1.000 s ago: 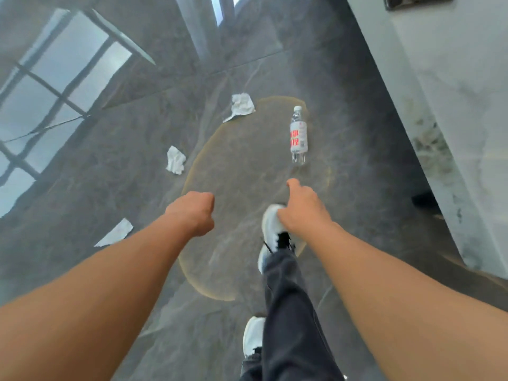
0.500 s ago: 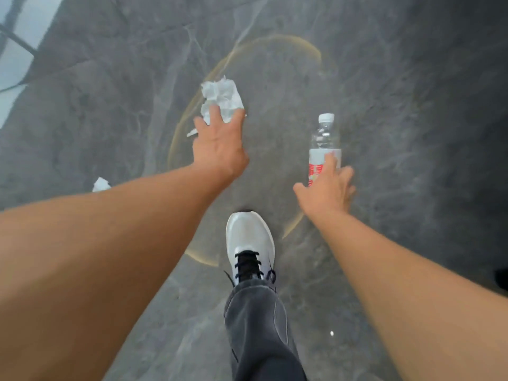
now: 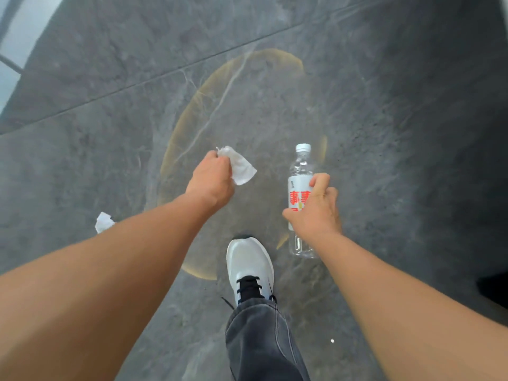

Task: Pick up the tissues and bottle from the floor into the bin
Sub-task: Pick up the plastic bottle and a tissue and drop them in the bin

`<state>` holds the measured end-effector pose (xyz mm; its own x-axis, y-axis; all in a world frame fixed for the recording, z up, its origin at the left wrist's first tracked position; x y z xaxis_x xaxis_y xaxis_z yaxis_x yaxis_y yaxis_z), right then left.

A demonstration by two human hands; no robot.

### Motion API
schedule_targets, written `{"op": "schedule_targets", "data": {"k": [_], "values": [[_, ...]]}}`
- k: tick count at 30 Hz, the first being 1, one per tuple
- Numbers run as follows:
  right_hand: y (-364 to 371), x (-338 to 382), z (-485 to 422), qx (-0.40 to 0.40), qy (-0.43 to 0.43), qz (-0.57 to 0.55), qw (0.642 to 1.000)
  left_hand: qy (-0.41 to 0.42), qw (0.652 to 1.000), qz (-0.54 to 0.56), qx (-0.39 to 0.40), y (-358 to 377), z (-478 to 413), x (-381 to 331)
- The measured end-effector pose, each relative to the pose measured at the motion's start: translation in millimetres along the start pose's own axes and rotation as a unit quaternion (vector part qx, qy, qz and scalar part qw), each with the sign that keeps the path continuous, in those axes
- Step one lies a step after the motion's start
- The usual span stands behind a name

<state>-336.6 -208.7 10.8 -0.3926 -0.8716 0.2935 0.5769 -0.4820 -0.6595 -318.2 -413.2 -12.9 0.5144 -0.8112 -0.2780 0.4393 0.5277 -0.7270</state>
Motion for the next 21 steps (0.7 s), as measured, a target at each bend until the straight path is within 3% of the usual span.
{"op": "schedule_targets", "data": {"k": [9,13,21], "values": [[-41.6,-2.6,132.6,-0.026,-0.082,-0.014,0.996,0.024,0.999,-0.012,-0.018,-22.0,166.3,-30.9],[-63.6,-62.9,224.0,-0.054,-0.103,-0.021,0.993,0.053,0.997,-0.032,-0.035,-4.6,276.9,-37.9],[-81.6,-237.3,405.2,-0.026,-0.028,-0.081,0.996,0.09,0.99,-0.098,0.042,66.1,484.1,-76.5]]}}
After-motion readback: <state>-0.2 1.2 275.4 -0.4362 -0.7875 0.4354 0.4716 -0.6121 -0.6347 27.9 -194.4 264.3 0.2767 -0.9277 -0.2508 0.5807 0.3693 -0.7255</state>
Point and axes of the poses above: each hand's wrist, its own z-axis away from the middle knuckle, its own y-axis out of the palm, x = y × z, the point moved 1 cm from there along -z, towards the middle knuckle, and after that the axes turned 4 degrees about -z, right-handed, at the moved point
